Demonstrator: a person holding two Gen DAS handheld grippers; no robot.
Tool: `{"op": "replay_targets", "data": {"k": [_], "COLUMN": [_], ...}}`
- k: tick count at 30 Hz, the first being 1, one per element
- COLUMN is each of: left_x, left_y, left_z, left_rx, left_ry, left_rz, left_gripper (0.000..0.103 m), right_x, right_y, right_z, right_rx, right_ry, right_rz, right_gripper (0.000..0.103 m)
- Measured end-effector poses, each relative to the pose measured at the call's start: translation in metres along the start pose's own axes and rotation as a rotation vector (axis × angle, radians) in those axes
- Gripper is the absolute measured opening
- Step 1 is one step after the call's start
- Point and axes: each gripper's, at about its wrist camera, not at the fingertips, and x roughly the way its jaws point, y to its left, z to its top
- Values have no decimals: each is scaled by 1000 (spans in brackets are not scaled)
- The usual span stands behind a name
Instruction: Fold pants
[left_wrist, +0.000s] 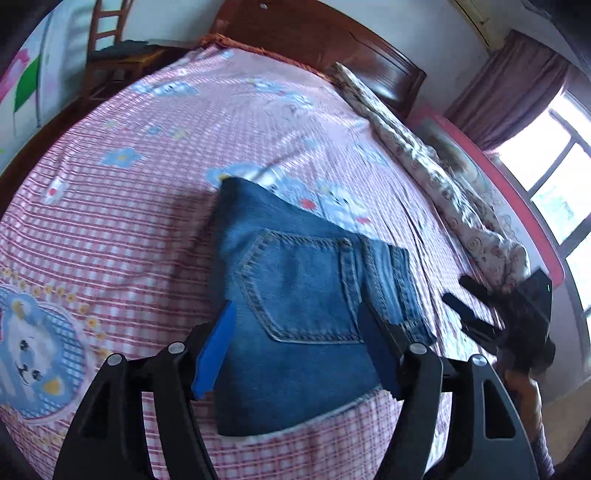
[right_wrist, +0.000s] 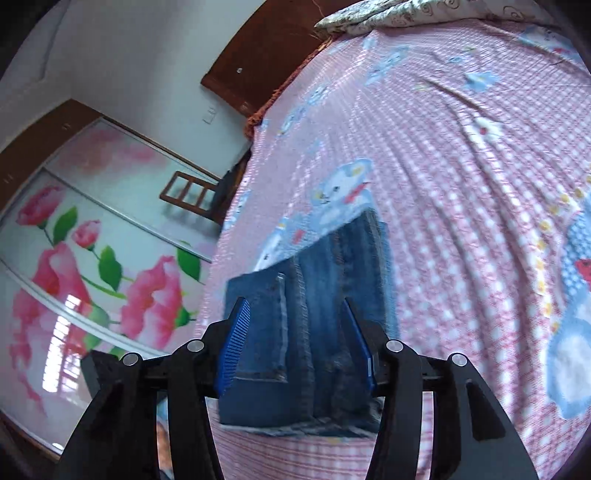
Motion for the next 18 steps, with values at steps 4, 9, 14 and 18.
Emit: {"op": "replay_targets", "data": {"k": [4,9,14,18], "left_x": [42,55,55,54], "left_y": [-6,-3,1,-2], "left_z": [-17,-22,-21,-29], "left_rx": [24,44,22,35], "left_ry": [101,89,90,71], "left_rz": [66,74,68,71], "left_gripper": [67,68,68,68], "right_x": [52,115,99,65], "right_y": [26,-12,3,15], "right_z": [19,17,15,-10], "right_rx": [40,224,167,133], "right_ry": [19,109,130,147], "right_rz": [106,-25,-90,-15], "right_gripper": [50,78,76,76]}}
